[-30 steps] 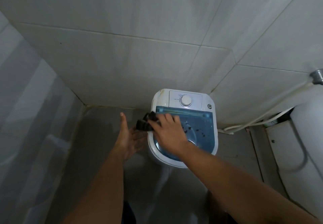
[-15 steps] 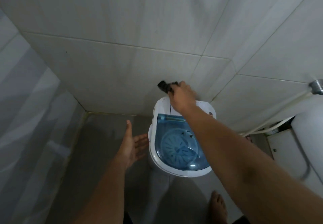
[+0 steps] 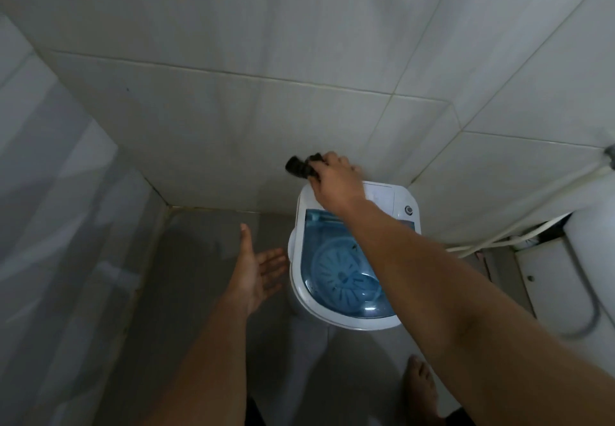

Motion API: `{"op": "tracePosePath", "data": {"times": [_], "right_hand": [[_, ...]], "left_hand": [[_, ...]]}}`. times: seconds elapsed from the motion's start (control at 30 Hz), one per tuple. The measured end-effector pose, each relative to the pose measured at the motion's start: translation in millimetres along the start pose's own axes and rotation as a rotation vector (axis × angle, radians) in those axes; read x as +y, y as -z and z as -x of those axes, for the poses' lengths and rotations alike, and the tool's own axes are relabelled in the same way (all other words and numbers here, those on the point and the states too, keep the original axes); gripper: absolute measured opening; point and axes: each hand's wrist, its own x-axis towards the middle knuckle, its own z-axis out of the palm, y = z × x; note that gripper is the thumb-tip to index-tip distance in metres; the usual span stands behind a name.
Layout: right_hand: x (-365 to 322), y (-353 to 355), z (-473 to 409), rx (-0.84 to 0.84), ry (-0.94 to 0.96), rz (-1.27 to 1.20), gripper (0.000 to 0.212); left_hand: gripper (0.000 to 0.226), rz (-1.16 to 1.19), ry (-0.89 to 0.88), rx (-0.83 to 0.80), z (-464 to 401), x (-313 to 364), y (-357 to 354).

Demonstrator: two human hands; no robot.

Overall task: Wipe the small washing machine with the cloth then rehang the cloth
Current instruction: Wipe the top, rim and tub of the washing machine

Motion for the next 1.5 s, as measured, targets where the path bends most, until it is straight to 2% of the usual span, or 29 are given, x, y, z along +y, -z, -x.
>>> {"op": "tracePosePath", "data": {"times": [0.07,0.17,0.33,0.5,0.57,0.63,0.77,0.83,0.87,0.93,1.13,1.23,1.3,1.33,1.4,1.5], "right_hand": [[-13,-15,20,-0.023,0.166,0.070,0.035],[-29,-31,60,-0.043,0.403,0.047,0.035],[-38,-25,124,-0.077,0.527,-0.059,0.036],[-46,-10,174,-0.327,0.801,-0.121,0.037],[-45,3,171,-0.393,0.850,-0.234,0.038],[-39,17,143,-0.338,0.732,-0.353,0.039],[-15,29,59,-0.067,0.104,-0.514,0.042],[-9,21,37,-0.055,-0.138,-0.436,0.039],[-11,15,35,-0.072,-0.196,-0.365,0.037],[-27,3,48,-0.099,-0.201,-0.275,0.036],[-79,-10,131,-0.179,-0.030,-0.161,0.036],[-90,3,167,-0.408,0.150,-0.100,0.036],[-86,13,178,-0.579,0.211,-0.176,0.035],[-82,19,178,-0.566,0.206,-0.238,0.034],[-69,24,165,-0.391,0.131,-0.319,0.034],[-49,26,130,-0.168,-0.089,-0.309,0.036]], "left_hand": [[0.117,0.028,-0.022,0.056,-2,1,4],[0.118,0.087,-0.041,0.135,-6,3,13],[0.115,0.169,-0.080,0.170,-4,3,23],[0.117,0.155,-0.092,0.170,-1,4,22],[0.116,0.169,-0.089,0.157,-2,4,20],[0.114,0.227,-0.083,0.112,-4,5,19],[0.116,0.159,-0.079,0.168,-2,4,15],[0.115,0.144,-0.082,0.171,-1,4,15],[0.115,0.144,-0.078,0.167,0,4,15],[0.115,0.150,-0.073,0.156,0,6,15],[0.115,0.160,-0.087,0.167,-1,6,15],[0.112,0.155,-0.103,0.185,-1,4,19],[0.113,0.145,-0.112,0.188,-1,5,22],[0.113,0.149,-0.104,0.168,-1,6,23],[0.113,0.177,-0.083,0.129,2,7,23],[0.116,0.166,-0.091,0.156,6,7,23]]}}
